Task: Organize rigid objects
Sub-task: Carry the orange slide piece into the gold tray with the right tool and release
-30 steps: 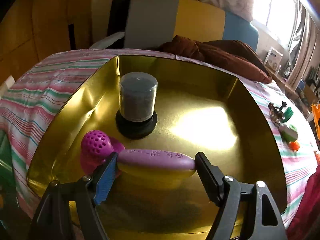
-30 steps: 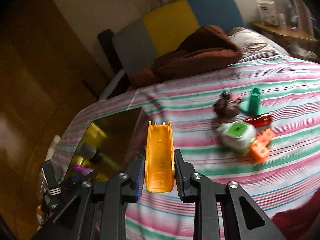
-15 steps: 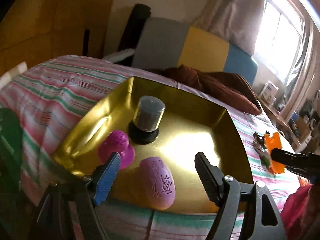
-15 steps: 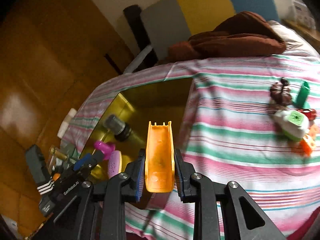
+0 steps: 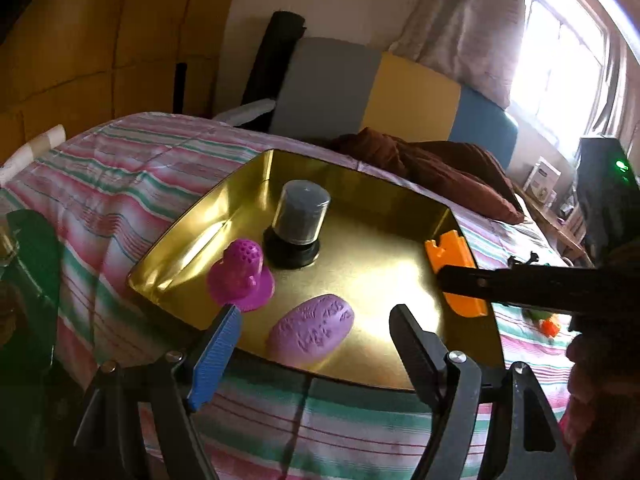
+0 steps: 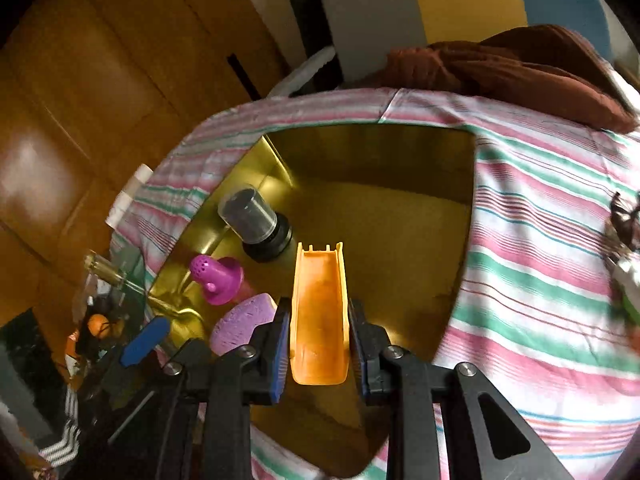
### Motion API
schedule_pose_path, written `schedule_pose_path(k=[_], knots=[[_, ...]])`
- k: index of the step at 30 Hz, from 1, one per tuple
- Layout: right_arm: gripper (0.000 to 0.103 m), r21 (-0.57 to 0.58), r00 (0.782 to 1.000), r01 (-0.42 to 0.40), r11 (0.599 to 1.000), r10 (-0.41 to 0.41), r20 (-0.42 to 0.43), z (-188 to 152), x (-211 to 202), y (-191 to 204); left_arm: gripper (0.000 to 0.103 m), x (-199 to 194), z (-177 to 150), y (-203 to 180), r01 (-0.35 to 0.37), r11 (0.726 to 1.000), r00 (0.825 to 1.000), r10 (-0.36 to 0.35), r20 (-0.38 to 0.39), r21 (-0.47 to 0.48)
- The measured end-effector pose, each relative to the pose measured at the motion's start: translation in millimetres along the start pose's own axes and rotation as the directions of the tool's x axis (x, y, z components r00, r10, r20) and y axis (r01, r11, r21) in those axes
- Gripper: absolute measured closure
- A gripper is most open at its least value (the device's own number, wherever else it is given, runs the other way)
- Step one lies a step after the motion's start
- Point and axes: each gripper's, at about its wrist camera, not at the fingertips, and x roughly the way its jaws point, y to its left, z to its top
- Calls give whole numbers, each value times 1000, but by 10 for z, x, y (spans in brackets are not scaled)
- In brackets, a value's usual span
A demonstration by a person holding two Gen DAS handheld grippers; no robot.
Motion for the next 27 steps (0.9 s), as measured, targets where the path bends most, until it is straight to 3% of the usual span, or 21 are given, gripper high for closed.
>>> schedule_pose_path(k=[8, 14, 20, 22, 27], knots=[[76, 12, 994, 42, 999, -41, -106, 228, 543, 29, 25, -45, 19, 36, -6, 1000, 1000, 6, 27, -18], [76, 42, 988, 70, 997, -63, -141, 381, 844, 53, 25, -55, 47, 18, -2, 1000, 999, 3, 34, -12], [74, 84, 991, 78, 993, -68, -112, 475, 969, 65, 25, -46, 53, 35, -2, 1000, 1000, 2, 26, -19], [68, 103, 993, 78, 992, -67, -100, 495, 950, 35, 25, -53, 53, 41, -1, 1000, 1000, 2, 28, -20], [64, 122, 996, 69, 990, -60, -73, 466, 802, -22, 25, -53, 46, 39, -4, 1000, 999, 5, 32, -19]])
